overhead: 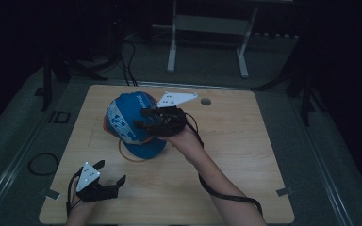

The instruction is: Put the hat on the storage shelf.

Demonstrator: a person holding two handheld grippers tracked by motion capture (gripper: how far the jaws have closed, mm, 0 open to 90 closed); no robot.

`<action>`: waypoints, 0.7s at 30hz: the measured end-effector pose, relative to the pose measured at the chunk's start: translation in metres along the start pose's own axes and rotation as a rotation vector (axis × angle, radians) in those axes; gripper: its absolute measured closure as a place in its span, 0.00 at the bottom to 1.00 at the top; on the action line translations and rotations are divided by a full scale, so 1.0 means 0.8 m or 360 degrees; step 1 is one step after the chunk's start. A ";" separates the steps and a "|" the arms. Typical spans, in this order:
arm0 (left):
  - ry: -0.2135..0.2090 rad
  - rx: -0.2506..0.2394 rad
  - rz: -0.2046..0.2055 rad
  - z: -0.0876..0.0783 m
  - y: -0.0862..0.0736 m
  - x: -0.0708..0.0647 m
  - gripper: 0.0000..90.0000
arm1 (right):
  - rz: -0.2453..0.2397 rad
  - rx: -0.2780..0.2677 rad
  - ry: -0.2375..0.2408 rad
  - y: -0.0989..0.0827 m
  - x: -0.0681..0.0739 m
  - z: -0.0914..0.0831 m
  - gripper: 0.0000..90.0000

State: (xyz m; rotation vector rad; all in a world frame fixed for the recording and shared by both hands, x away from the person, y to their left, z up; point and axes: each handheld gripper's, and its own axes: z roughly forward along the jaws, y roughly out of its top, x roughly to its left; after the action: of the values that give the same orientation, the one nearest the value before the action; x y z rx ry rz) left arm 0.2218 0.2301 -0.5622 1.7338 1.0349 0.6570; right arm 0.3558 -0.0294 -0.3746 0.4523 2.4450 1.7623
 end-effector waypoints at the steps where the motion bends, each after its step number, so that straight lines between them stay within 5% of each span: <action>1: -0.0004 -0.0002 -0.0004 0.000 0.000 0.000 0.03 | 0.0007 -0.0005 0.0027 -0.002 -0.001 -0.001 0.43; 8: -0.0020 -0.0021 0.0001 0.000 0.001 -0.003 0.03 | -0.0033 -0.0013 0.0031 -0.019 0.000 -0.012 0.21; 13: -0.0034 -0.0024 0.0013 0.002 0.001 -0.004 0.03 | -0.0061 -0.0066 0.0050 -0.033 -0.001 -0.020 0.16; 21: -0.0045 -0.0044 0.0022 0.003 0.001 -0.006 0.03 | -0.0118 -0.0021 -0.0005 -0.056 -0.004 -0.036 0.16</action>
State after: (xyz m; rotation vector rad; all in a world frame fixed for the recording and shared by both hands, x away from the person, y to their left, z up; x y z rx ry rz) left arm 0.2214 0.2247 -0.5619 1.7228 0.9907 0.6511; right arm 0.3436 -0.0699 -0.4075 0.3577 2.4135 1.7461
